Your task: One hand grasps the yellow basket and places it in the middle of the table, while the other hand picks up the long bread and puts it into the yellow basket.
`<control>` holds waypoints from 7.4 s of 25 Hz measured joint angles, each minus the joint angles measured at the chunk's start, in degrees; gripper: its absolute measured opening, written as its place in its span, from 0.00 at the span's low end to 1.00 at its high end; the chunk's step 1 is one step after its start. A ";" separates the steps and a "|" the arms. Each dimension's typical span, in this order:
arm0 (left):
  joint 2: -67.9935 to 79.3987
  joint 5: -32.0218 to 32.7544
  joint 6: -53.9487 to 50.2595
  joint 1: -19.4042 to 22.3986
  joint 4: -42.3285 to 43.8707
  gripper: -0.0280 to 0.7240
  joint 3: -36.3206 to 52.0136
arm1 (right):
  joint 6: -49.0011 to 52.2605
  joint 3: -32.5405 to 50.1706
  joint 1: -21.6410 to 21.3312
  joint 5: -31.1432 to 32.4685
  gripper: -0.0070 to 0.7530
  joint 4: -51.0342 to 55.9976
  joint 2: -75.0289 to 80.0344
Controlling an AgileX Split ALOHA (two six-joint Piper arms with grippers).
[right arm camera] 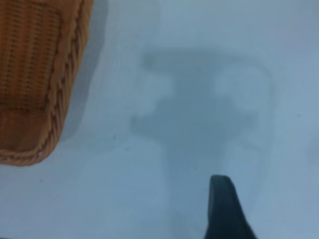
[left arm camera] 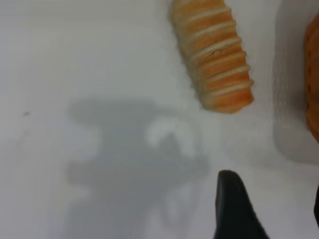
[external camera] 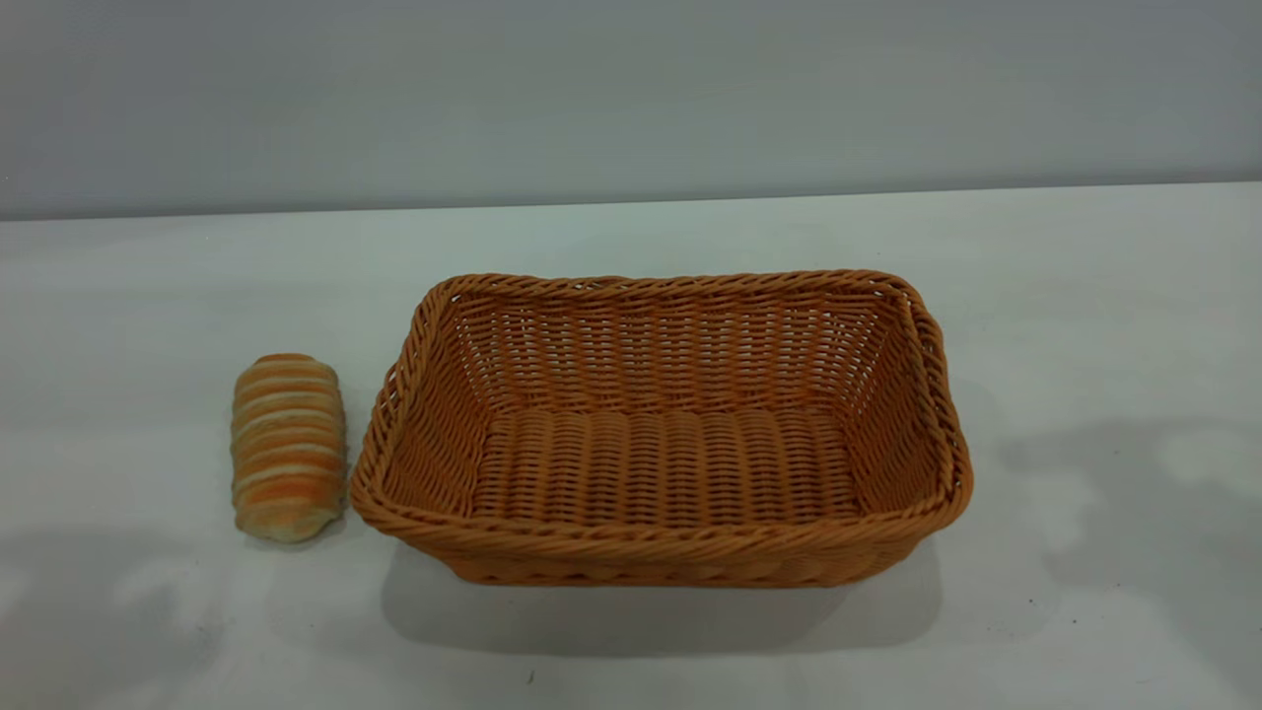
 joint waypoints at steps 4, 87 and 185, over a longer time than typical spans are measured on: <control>13.78 -1.60 8.82 0.00 -7.67 0.62 -7.13 | 0.00 0.11 0.22 0.20 0.65 -0.26 -0.02; -3.21 30.76 7.52 -1.39 11.53 0.75 -30.28 | 1.92 0.11 0.22 13.79 0.62 -2.36 -16.37; -79.66 34.25 3.98 0.57 5.83 0.75 18.15 | -2.52 41.96 -11.90 8.59 0.32 3.01 -88.71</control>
